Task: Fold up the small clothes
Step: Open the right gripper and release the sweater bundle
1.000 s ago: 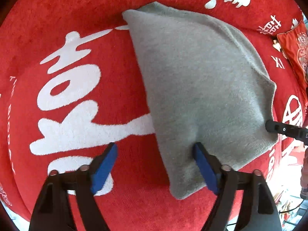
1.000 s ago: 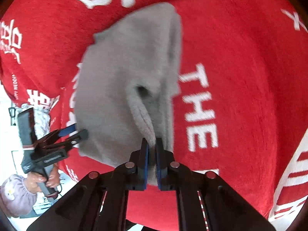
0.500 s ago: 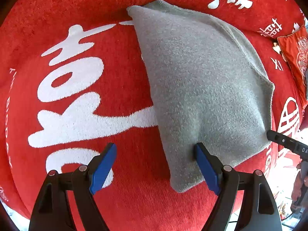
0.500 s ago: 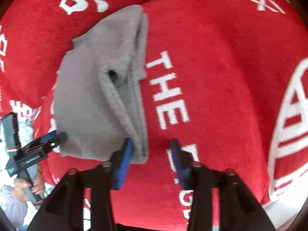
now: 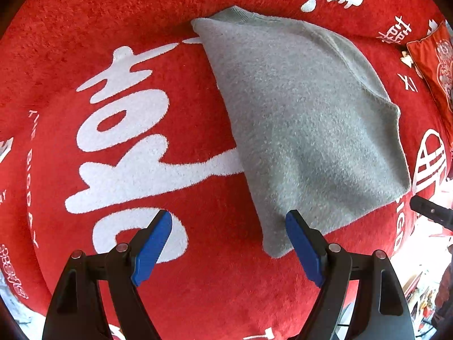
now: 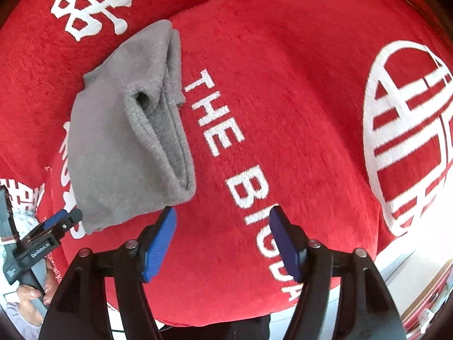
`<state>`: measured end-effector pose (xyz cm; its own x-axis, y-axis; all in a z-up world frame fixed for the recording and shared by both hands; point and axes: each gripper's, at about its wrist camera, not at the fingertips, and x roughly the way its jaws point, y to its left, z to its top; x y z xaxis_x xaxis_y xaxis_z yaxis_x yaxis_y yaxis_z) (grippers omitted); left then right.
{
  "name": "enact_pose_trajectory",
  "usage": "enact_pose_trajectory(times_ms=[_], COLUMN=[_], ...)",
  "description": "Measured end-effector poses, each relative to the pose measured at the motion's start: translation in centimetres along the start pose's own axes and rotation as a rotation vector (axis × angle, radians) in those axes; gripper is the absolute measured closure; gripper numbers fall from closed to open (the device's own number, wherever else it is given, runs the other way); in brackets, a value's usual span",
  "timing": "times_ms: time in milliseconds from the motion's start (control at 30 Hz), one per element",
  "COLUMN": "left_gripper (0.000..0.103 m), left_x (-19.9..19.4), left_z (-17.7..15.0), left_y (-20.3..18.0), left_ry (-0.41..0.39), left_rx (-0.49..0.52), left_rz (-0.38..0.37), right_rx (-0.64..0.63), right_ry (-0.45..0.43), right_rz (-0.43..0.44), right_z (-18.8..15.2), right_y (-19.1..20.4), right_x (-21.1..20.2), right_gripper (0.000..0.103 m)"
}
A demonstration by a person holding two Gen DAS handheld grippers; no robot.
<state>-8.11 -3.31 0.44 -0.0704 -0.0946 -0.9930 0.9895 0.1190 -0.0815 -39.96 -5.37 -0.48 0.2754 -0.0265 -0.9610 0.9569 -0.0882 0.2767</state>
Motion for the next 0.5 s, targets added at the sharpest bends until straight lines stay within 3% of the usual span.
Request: enact_pose_trajectory(times_ms=[300,333,367,500], left_gripper=[0.019,0.015,0.0,0.0], left_x=[-0.9,-1.1,-1.4,-1.7], left_z=[-0.9,-1.0,-1.0,-0.5], left_y=[0.7,0.9,1.2,1.1], left_ry=[-0.033,-0.049,-0.061,-0.07], left_rx=[0.008,-0.006,-0.025,-0.039], left_rz=[-0.016,-0.024,-0.031,-0.008], right_rx=[-0.016,-0.019,-0.025,-0.047], right_ry=[-0.039,-0.038,-0.037,-0.034], right_rz=[0.042,0.05,0.056,0.076], right_z=[-1.7,-1.8,-1.9,-1.7], right_y=[2.7,2.9,3.2,4.0], right_x=[-0.9,-0.9,-0.8,-0.7], right_gripper=[0.024,0.023,0.022,0.017])
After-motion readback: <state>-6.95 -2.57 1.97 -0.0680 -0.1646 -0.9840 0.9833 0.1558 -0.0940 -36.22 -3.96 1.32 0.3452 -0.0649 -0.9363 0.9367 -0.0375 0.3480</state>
